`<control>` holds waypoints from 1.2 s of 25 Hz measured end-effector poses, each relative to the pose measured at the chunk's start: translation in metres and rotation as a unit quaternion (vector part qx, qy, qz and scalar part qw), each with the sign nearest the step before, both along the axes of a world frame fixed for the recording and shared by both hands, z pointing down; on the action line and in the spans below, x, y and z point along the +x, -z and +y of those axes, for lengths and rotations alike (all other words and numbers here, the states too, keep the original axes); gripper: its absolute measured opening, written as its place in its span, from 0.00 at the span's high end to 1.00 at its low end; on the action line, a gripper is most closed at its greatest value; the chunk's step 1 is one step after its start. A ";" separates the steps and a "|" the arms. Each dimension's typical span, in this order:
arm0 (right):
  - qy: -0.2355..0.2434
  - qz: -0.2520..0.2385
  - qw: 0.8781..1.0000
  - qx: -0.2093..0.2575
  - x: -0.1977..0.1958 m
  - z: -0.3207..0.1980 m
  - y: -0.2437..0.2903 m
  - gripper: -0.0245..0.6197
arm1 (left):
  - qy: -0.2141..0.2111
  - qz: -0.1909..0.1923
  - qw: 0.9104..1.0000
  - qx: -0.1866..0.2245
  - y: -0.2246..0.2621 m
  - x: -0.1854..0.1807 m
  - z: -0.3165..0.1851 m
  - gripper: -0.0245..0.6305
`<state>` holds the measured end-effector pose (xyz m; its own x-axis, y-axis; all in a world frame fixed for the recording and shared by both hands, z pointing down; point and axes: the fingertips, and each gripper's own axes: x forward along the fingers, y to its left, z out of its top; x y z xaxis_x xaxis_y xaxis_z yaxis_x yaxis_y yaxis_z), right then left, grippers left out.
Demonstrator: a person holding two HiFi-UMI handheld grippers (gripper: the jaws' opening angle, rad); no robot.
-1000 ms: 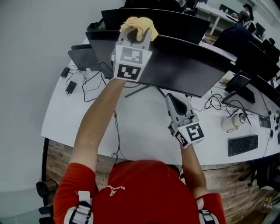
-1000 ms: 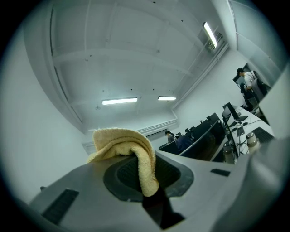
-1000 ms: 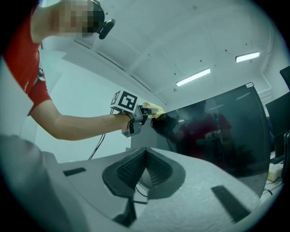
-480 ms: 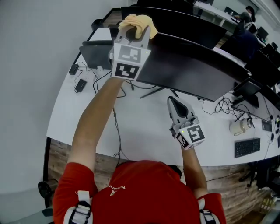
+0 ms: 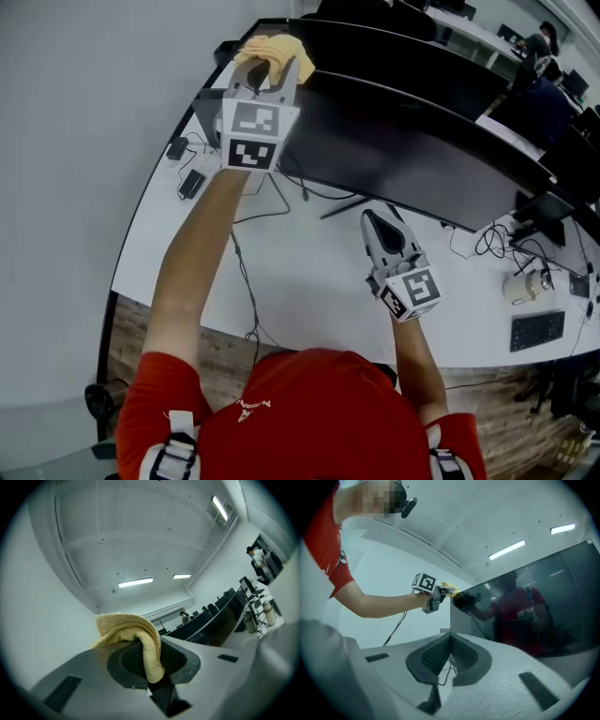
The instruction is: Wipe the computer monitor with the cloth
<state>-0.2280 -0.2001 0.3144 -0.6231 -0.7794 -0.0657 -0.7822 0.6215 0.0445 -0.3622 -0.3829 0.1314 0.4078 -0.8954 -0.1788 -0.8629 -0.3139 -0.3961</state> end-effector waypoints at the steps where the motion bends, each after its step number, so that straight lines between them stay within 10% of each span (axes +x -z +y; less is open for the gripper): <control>1: 0.001 0.000 1.000 0.000 -0.002 -0.002 0.000 0.95 | 0.004 0.001 1.000 0.000 0.000 -0.007 -0.002 0.88; 15: 0.018 0.014 1.000 -0.008 -0.031 -0.008 -0.005 0.95 | 0.060 0.012 0.998 -0.007 -0.005 -0.083 -0.017 0.88; 30: 0.004 0.023 0.999 -0.036 -0.020 0.002 -0.025 0.96 | 0.007 -0.013 1.000 -0.006 -0.049 -0.048 -0.007 0.88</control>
